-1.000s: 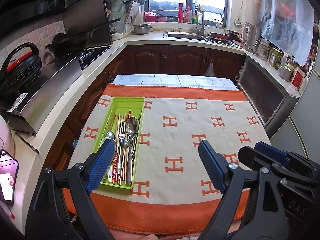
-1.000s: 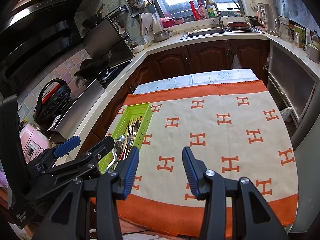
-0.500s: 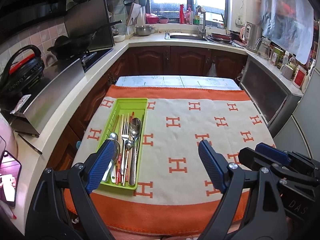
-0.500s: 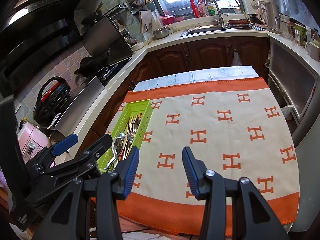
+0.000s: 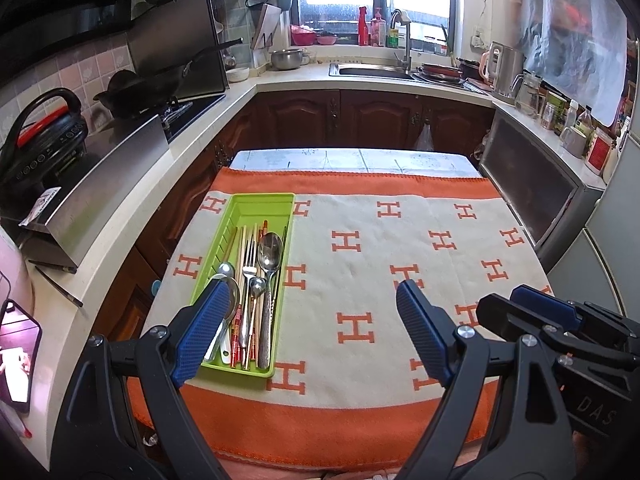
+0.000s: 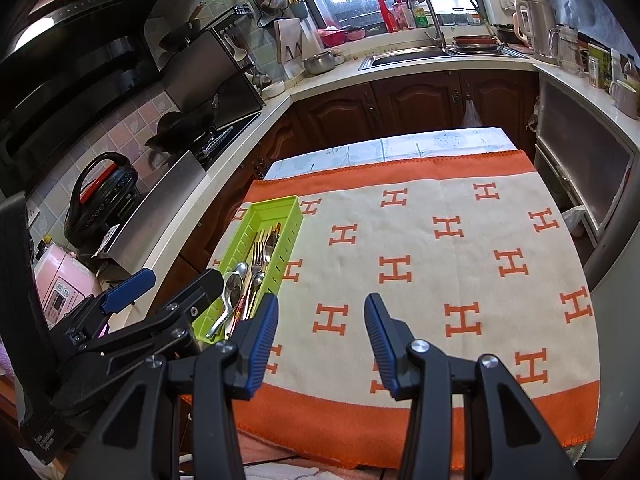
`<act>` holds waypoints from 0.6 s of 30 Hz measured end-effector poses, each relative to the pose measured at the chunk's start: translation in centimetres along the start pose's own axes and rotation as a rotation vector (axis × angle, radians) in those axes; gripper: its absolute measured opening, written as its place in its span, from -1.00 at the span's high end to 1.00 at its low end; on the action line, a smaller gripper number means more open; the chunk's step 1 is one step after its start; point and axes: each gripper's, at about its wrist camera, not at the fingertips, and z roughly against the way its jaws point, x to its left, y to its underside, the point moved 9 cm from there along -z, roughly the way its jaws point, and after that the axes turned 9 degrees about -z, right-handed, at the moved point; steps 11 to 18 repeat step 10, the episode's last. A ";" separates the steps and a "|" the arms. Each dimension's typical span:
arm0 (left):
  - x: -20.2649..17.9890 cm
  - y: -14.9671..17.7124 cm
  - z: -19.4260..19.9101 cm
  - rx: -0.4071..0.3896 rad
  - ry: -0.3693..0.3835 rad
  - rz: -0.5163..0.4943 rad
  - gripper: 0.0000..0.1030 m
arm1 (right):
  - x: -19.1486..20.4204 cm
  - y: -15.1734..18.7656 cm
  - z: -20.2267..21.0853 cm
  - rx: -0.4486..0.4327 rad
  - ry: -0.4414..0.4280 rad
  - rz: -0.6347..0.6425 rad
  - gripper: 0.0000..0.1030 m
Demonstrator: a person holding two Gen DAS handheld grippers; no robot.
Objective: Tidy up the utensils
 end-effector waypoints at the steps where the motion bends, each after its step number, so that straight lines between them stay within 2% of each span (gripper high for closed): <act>1: -0.1 0.0 -0.1 0.002 0.002 0.001 -0.63 | 0.0 0.0 0.0 0.001 0.000 0.000 0.13; 18: -0.2 0.4 -0.4 0.013 0.007 0.006 -0.63 | -0.2 0.3 -0.2 0.005 0.001 -0.002 0.13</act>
